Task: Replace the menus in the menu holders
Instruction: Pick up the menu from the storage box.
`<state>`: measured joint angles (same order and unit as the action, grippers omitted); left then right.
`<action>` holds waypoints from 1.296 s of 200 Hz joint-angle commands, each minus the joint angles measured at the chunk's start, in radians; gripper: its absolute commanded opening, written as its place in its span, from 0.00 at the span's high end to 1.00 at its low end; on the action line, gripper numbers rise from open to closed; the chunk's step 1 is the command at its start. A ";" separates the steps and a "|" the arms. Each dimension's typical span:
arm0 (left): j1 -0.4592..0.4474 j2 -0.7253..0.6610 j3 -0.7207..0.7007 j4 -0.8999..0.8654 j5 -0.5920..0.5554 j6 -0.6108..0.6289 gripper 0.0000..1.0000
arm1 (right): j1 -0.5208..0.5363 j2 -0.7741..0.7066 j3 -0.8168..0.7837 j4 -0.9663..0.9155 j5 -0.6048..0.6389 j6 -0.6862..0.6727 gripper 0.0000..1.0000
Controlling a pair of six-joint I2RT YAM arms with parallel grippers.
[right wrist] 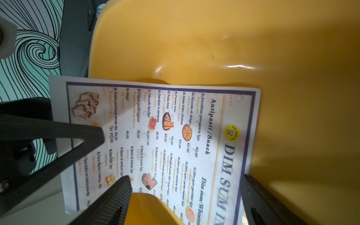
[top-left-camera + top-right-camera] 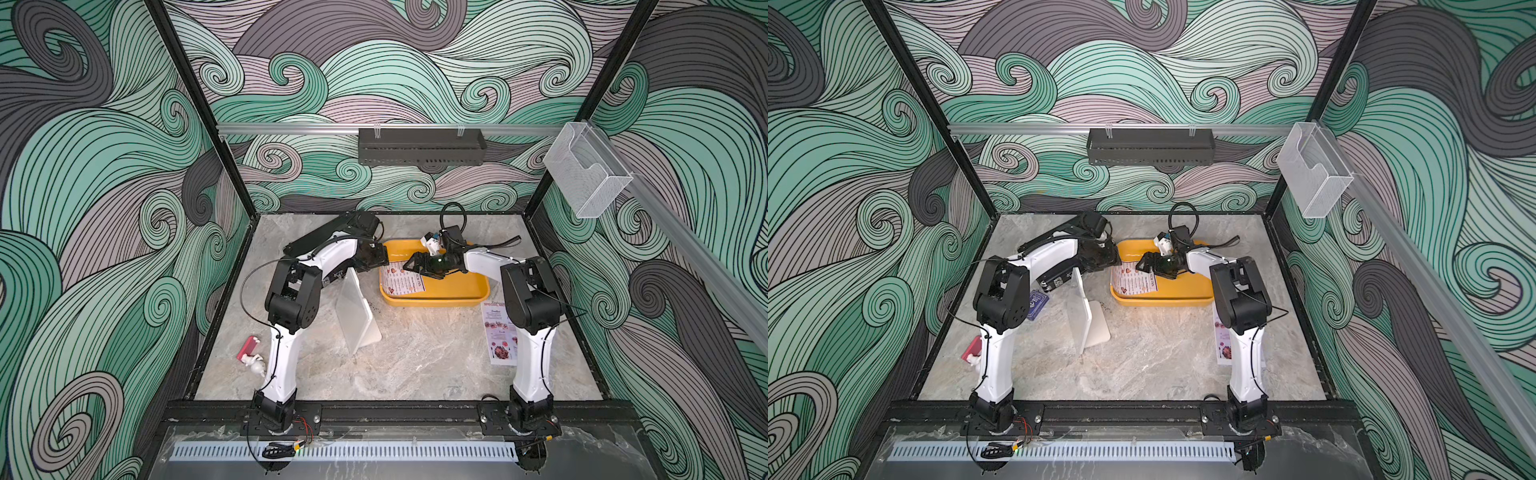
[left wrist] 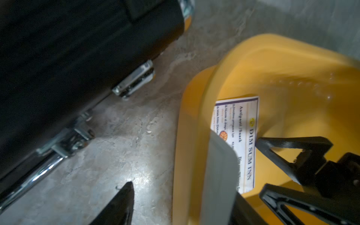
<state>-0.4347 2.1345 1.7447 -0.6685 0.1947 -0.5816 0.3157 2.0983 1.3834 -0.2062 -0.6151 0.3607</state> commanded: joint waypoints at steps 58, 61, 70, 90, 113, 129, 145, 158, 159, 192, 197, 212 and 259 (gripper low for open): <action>-0.004 -0.045 0.001 0.013 -0.002 -0.003 0.53 | 0.021 0.051 -0.015 -0.033 -0.037 0.035 0.12; -0.004 -0.045 0.001 0.012 -0.002 -0.003 0.54 | 0.022 0.052 -0.014 -0.032 -0.038 0.035 0.12; -0.006 -0.045 0.003 0.013 0.000 -0.003 0.58 | 0.025 0.053 -0.011 -0.032 -0.040 0.036 0.12; -0.006 -0.046 0.004 0.018 -0.001 0.004 0.71 | 0.028 0.056 -0.005 -0.036 -0.042 0.036 0.13; -0.008 -0.040 0.013 0.015 -0.001 0.014 0.83 | 0.029 0.057 0.000 -0.041 -0.040 0.035 0.14; -0.007 -0.036 0.021 0.005 -0.008 0.019 0.92 | 0.029 0.052 0.006 -0.050 -0.038 0.033 0.14; -0.009 -0.047 0.024 0.006 -0.023 0.023 1.00 | 0.028 0.037 0.013 -0.064 -0.029 0.032 0.12; -0.014 -0.060 0.032 -0.001 -0.039 0.034 1.00 | 0.029 0.013 0.026 -0.083 -0.011 0.027 0.09; -0.014 -0.061 0.033 -0.001 -0.040 0.035 1.00 | 0.028 0.010 0.027 -0.085 -0.008 0.026 0.09; -0.021 -0.120 0.056 -0.007 -0.051 0.039 1.00 | 0.007 -0.131 0.030 -0.123 0.075 0.029 0.01; -0.022 -0.134 0.055 0.000 -0.046 0.035 1.00 | 0.004 -0.159 0.025 -0.126 0.087 0.029 0.01; -0.025 -0.173 0.048 0.031 -0.022 0.017 1.00 | -0.009 -0.254 -0.002 -0.134 0.120 0.030 0.01; -0.024 -0.280 0.005 0.171 0.113 -0.099 1.00 | -0.036 -0.598 -0.152 -0.211 0.199 0.071 0.01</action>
<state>-0.4538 1.9247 1.7508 -0.5999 0.2188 -0.6006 0.2844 1.6421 1.3128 -0.3401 -0.4866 0.4011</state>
